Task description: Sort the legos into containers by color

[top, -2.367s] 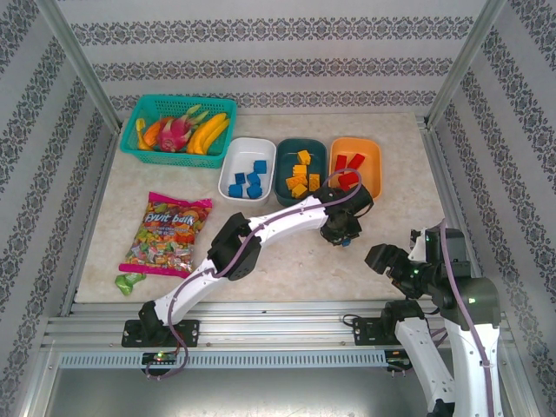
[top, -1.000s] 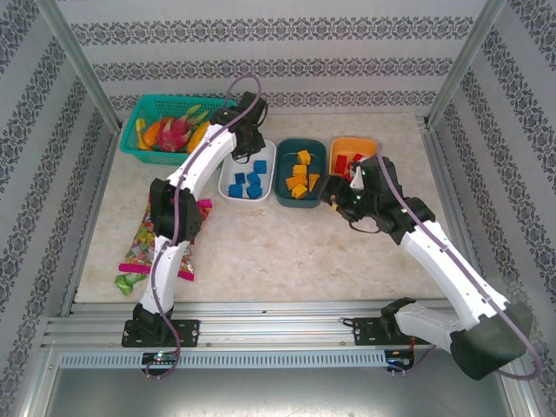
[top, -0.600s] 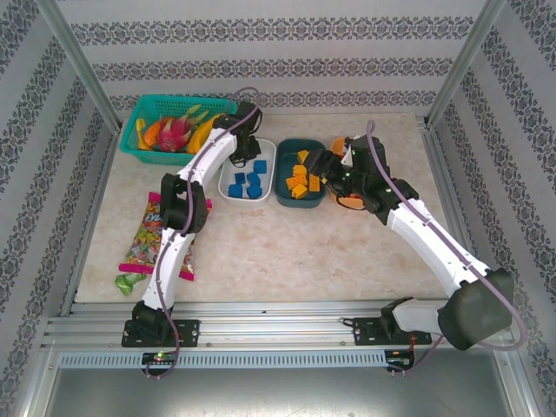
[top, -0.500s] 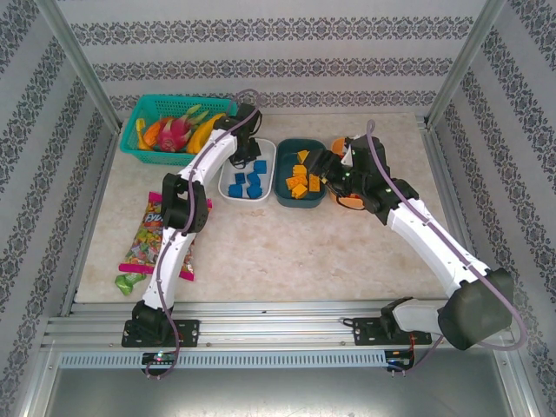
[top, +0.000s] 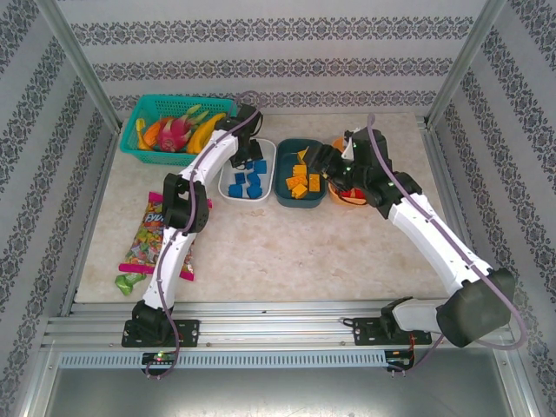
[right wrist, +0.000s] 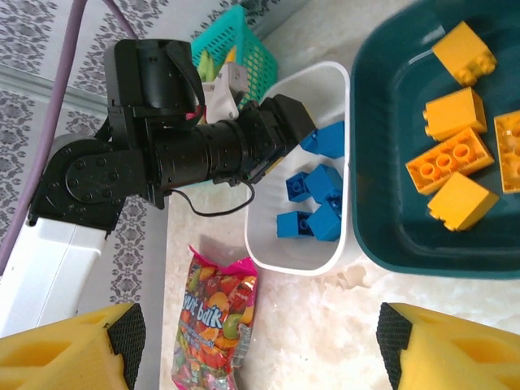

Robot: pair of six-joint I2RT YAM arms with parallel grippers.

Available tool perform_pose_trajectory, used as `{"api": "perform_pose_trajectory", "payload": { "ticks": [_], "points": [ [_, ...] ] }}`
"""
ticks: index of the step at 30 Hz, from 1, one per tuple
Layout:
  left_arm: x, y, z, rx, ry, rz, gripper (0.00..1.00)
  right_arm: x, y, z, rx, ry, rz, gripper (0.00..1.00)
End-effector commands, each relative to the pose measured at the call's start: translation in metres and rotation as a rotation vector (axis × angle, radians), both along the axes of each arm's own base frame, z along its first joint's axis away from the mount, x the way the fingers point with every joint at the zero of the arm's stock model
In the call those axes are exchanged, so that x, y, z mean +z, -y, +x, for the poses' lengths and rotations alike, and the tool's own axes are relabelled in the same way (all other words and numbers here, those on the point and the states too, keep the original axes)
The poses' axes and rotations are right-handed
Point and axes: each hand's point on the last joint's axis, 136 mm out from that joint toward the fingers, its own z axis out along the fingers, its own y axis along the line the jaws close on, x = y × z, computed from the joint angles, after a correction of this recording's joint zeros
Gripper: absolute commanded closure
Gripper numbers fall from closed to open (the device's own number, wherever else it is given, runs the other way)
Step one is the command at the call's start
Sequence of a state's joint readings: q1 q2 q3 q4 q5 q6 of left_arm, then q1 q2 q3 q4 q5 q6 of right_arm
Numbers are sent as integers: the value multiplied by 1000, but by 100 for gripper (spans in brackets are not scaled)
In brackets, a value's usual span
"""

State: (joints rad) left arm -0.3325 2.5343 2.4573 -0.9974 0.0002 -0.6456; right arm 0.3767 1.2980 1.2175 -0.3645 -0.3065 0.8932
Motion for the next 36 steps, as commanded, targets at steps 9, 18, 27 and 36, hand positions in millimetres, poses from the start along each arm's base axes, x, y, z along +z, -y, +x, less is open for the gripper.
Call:
{"api": "perform_pose_trajectory", "payload": {
  "ticks": [9,18,27,36],
  "points": [
    [169,-26,-103,-41,206,-50,17,35,66,-27,-62,122,-255,11],
    [169,-86,-246,-55,206,1,0,33,98,-68,-67,176,-443,2],
    [173,-193,-292,162,329,477,0,6,179,-68,-432,130,-810,2],
    [93,-218,-267,55,475,603,0,-99,194,-49,-390,276,-995,2]
  ]
}}
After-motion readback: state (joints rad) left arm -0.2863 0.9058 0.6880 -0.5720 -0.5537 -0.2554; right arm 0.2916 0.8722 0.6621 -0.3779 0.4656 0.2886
